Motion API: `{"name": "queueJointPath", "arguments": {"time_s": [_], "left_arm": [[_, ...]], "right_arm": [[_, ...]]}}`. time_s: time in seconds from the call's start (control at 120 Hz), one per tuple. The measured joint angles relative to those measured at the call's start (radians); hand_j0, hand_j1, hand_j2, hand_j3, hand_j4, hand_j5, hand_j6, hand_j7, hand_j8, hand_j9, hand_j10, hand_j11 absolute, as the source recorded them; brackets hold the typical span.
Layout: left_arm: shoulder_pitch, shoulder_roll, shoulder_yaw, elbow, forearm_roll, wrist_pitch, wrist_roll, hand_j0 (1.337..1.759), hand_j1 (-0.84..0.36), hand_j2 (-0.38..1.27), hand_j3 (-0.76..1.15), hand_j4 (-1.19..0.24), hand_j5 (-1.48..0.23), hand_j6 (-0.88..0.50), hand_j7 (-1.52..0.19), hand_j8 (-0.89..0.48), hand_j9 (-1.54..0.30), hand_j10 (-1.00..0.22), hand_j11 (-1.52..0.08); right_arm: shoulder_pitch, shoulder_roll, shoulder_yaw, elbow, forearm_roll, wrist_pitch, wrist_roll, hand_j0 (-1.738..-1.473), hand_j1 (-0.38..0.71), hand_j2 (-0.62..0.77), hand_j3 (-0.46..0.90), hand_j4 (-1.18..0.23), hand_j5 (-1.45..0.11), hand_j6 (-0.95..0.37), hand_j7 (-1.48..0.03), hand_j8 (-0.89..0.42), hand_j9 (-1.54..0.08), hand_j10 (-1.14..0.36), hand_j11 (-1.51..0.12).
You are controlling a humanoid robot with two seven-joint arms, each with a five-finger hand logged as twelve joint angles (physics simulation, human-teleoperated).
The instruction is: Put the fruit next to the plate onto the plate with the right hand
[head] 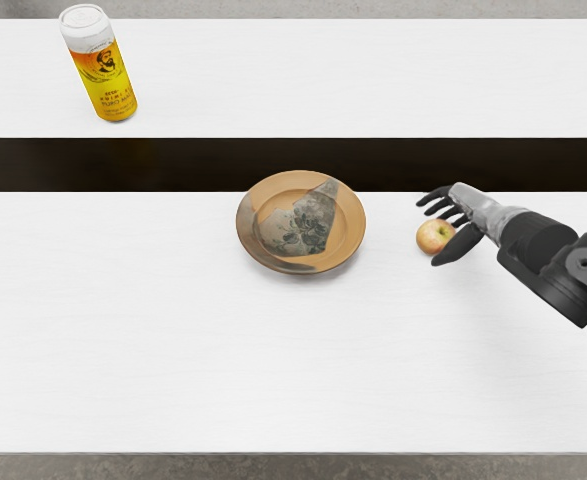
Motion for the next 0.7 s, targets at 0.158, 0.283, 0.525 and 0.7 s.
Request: {"name": "queueJointPath", "arguments": {"time_s": [0.158,0.283,0.525,0.7], "left_arm": [[0.000,0.000,0.000,0.000,0.000,0.000,0.000,1.658,0.35,0.00,0.00,0.00,0.00,0.00,0.00,0.00,0.00,0.00,0.00],[0.000,0.000,0.000,0.000,0.000,0.000,0.000,1.658,0.35,0.00,0.00,0.00,0.00,0.00,0.00,0.00,0.00,0.00,0.00],[0.000,0.000,0.000,0.000,0.000,0.000,0.000,1.658,0.35,0.00,0.00,0.00,0.00,0.00,0.00,0.00,0.00,0.00,0.00],[0.000,0.000,0.000,0.000,0.000,0.000,0.000,1.658,0.35,0.00,0.00,0.00,0.00,0.00,0.00,0.00,0.00,0.00,0.00]], "right_arm": [[-0.002,0.001,0.000,-0.005,0.000,0.000,0.000,-1.658,0.11,-0.07,0.00,-0.39,-0.49,-0.39,-0.50,-0.37,-0.50,-0.39,-0.50],[-0.003,0.007,0.000,-0.023,0.001,0.000,0.000,-1.658,0.12,-0.07,0.00,-0.41,-0.50,-0.40,-0.51,-0.41,-0.51,-0.40,-0.51],[-0.003,0.025,0.000,-0.034,0.002,-0.001,0.000,-1.658,0.16,-0.08,0.00,-0.45,-0.55,-0.44,-0.56,-0.48,-0.56,-0.44,-0.56],[-0.004,0.044,0.001,-0.055,-0.001,0.000,-0.001,-1.655,0.19,-0.05,0.00,-0.47,-0.56,-0.46,-0.58,-0.48,-0.60,-0.45,-0.60]]}}
